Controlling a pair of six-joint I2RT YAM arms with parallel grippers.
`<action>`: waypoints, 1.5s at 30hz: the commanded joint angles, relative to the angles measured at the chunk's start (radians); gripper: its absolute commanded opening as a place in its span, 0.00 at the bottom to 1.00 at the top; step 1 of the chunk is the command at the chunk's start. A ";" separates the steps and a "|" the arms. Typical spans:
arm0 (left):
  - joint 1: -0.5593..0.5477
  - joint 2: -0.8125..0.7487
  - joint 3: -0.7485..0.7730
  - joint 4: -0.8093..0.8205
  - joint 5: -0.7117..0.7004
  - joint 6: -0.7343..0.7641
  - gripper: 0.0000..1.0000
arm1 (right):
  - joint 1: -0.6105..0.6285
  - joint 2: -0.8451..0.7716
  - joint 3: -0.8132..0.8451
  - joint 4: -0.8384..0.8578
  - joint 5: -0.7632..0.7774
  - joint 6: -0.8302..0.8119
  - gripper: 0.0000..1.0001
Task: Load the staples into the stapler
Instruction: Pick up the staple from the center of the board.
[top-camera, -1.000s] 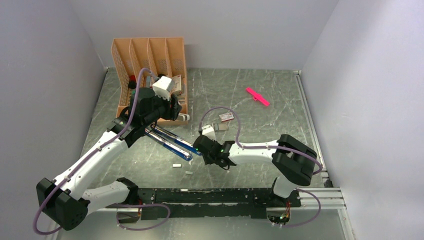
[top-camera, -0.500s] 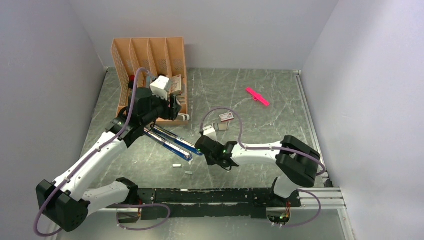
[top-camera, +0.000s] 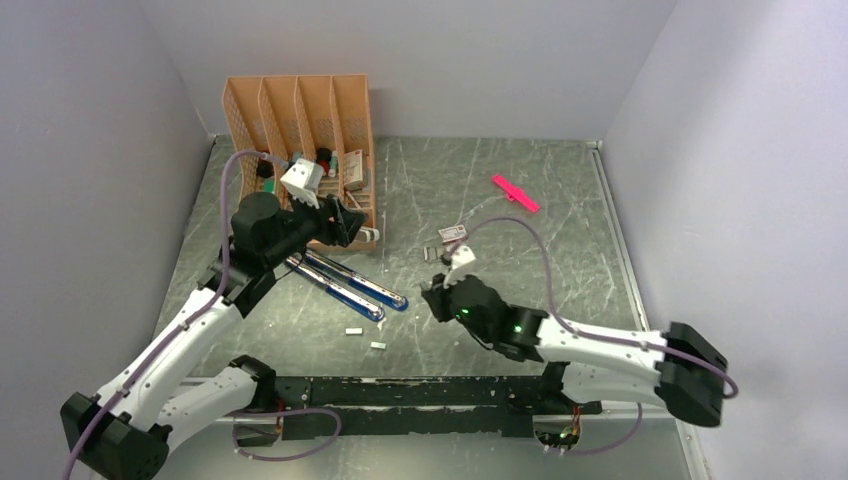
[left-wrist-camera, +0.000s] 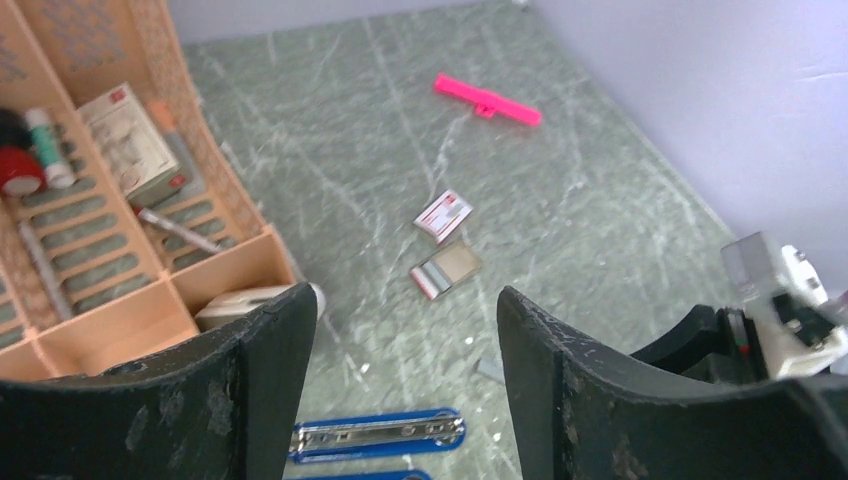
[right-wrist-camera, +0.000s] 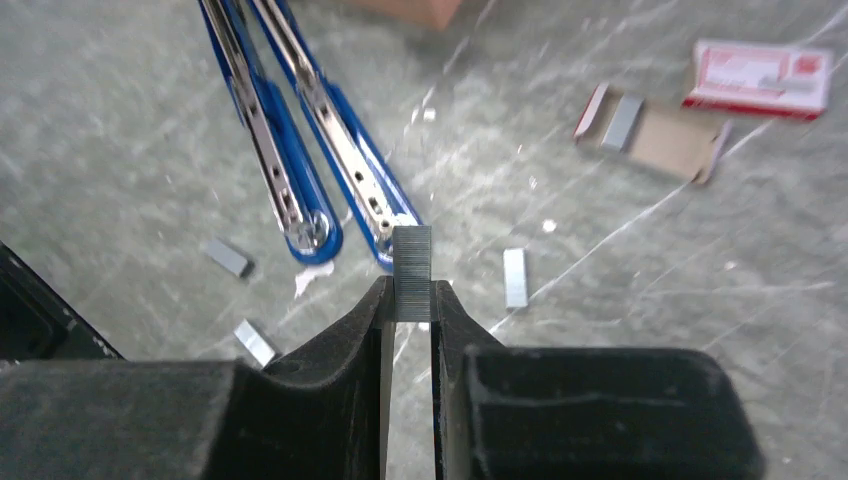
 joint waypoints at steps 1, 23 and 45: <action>0.010 -0.072 -0.080 0.224 0.149 -0.054 0.71 | -0.032 -0.203 -0.171 0.396 -0.004 -0.180 0.00; -0.009 -0.052 -0.467 1.583 1.008 -0.209 0.57 | -0.060 -0.299 -0.245 0.963 -0.726 -0.511 0.00; -0.183 -0.045 -0.377 1.099 0.912 0.168 0.55 | -0.058 -0.233 -0.195 0.965 -0.753 -0.537 0.00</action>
